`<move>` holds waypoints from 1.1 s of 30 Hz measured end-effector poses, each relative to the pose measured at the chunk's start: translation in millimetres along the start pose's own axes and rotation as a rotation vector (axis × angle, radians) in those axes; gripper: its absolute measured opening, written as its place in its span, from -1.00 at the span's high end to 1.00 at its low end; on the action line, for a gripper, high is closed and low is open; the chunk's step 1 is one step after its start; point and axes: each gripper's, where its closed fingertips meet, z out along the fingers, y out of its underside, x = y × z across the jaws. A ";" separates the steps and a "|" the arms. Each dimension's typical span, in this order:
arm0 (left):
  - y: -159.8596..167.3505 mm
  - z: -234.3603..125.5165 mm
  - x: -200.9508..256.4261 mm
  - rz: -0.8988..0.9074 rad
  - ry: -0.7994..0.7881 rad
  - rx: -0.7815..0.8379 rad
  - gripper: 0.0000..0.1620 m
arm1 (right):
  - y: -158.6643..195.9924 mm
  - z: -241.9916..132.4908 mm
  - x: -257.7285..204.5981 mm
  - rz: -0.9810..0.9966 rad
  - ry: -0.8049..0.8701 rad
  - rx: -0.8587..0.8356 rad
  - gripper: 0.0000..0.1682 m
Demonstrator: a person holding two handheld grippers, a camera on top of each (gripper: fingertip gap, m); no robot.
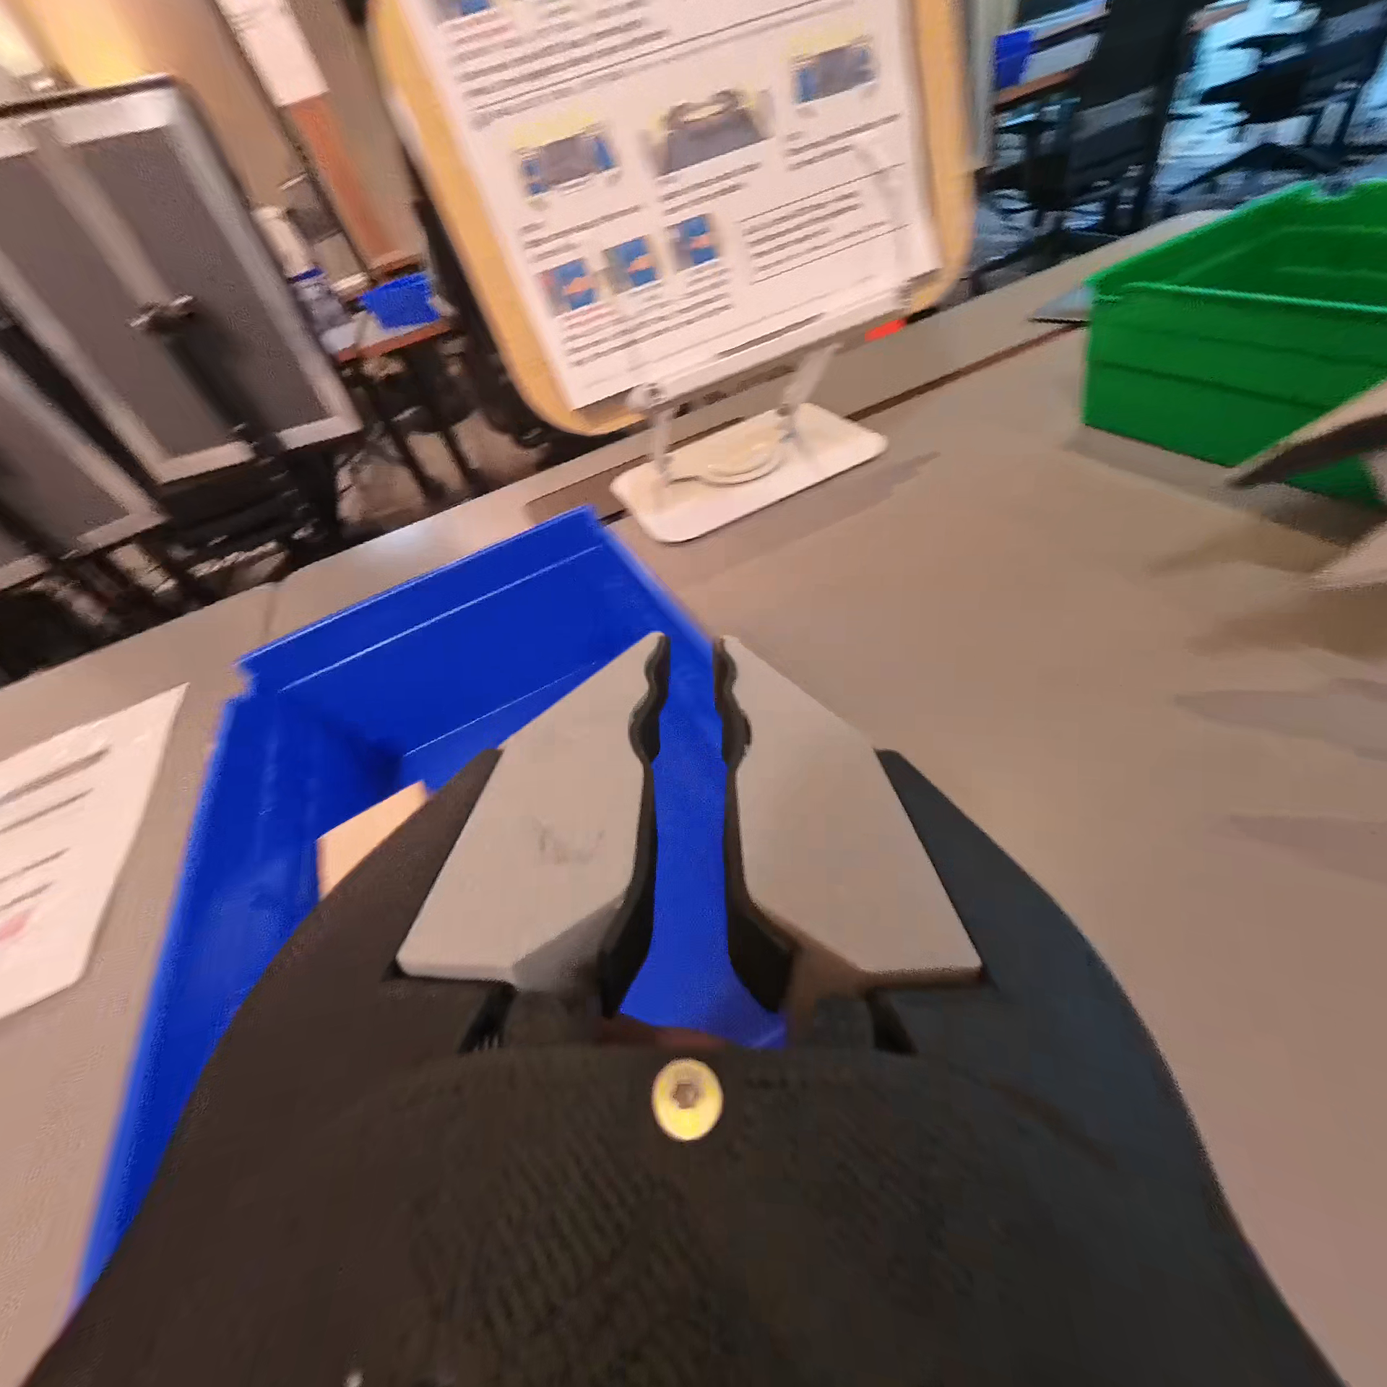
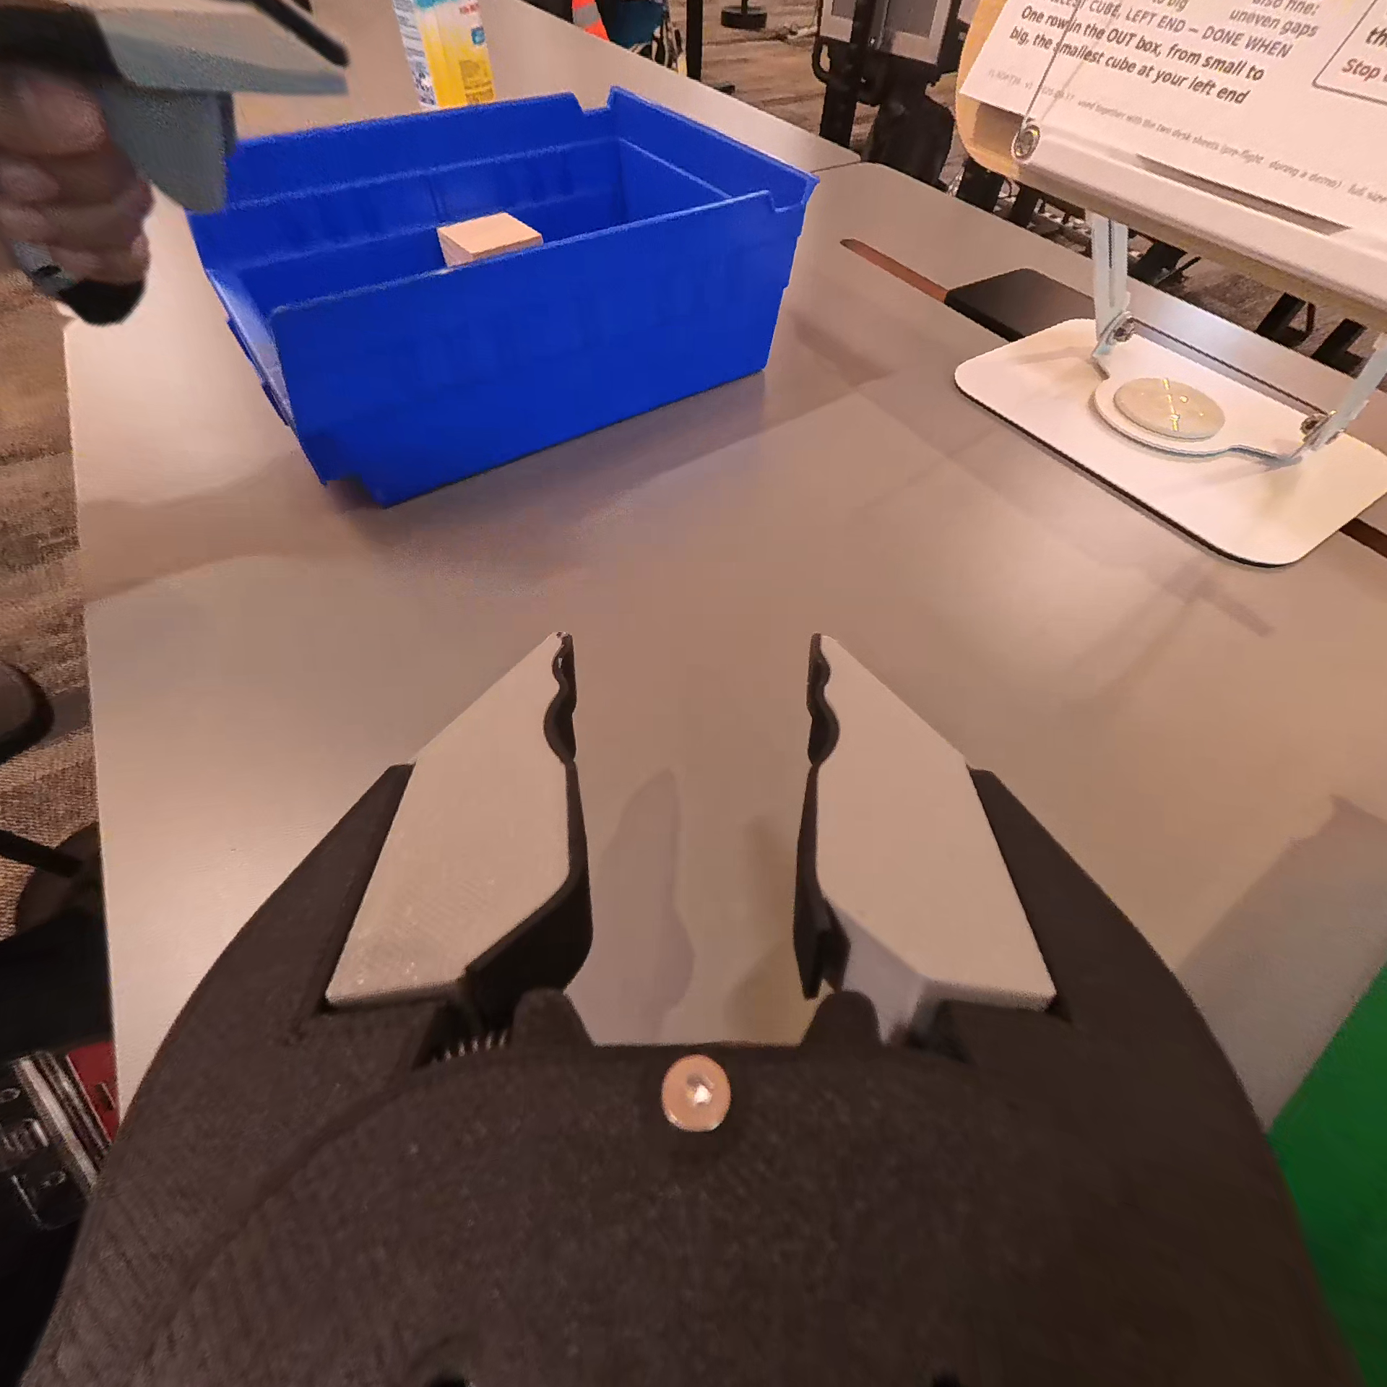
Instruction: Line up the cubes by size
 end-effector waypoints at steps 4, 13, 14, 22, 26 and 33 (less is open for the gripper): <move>20.0 5.4 -67.1 -0.084 -0.108 -0.119 0.79 | -0.9 0.6 -4.4 -0.006 -0.013 0.003 0.30; 116.7 49.6 -127.4 -0.100 -0.171 -0.701 0.03 | 0.5 3.1 -5.0 -0.017 -0.008 -0.005 0.31; 123.0 51.5 -127.2 -0.110 -0.177 -0.733 0.03 | 0.4 2.9 -4.9 -0.014 -0.009 -0.004 0.32; 144.1 57.7 -126.2 -0.099 -0.226 -0.847 -0.05 | -2.2 0.3 -8.3 -0.021 -0.020 0.010 0.33; 133.2 56.6 -105.9 -0.115 -0.115 -0.858 0.09 | -1.9 -0.3 -7.6 -0.018 -0.021 0.009 0.33; 139.0 54.0 -108.2 -0.095 -0.120 -0.879 -0.02 | -0.8 1.1 -9.2 -0.024 -0.025 0.003 0.34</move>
